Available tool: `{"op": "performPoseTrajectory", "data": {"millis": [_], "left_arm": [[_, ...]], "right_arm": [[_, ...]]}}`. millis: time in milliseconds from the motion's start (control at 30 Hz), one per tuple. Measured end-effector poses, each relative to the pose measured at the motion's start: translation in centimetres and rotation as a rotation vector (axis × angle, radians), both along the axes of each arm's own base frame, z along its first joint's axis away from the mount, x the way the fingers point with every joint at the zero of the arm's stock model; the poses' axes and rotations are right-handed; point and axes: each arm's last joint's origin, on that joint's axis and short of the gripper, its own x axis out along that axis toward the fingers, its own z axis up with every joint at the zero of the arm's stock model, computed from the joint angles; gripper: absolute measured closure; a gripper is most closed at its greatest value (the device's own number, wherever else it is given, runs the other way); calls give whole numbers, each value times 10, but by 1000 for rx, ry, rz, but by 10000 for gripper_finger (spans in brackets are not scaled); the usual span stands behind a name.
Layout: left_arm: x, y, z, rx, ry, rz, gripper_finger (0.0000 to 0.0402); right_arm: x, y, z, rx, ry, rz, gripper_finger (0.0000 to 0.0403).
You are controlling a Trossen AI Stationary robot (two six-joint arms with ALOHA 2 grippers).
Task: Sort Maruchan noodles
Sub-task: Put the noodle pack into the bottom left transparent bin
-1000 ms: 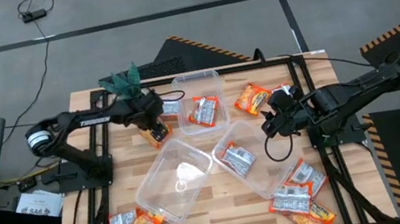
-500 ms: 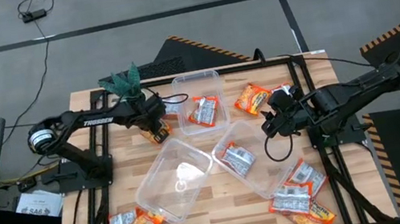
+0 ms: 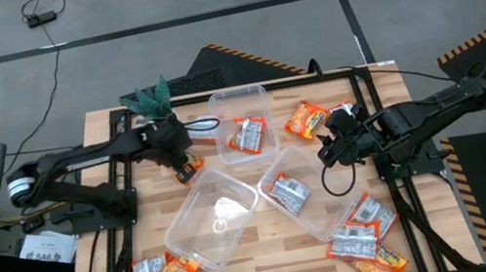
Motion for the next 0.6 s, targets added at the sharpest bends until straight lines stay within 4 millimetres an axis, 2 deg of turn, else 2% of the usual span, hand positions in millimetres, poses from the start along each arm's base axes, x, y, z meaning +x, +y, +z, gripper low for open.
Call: {"op": "performPoseTrajectory", "data": {"millis": [133, 400, 500, 600], "left_arm": [[-12, -12, 25, 69, -109, -7, 401], [-34, -34, 96, 330, -421, -33, 401], [-34, -49, 109, 300, -579, -142, 401], [-27, -70, 109, 232, -618, -264, 401]], "right_arm": [[0, 0, 0, 0, -1, 0, 189], [0, 0, 0, 2, -6, -1, 189], [1, 0, 0, 3, -10, -1, 189], [1, 0, 1, 3, -12, -1, 189]]}}
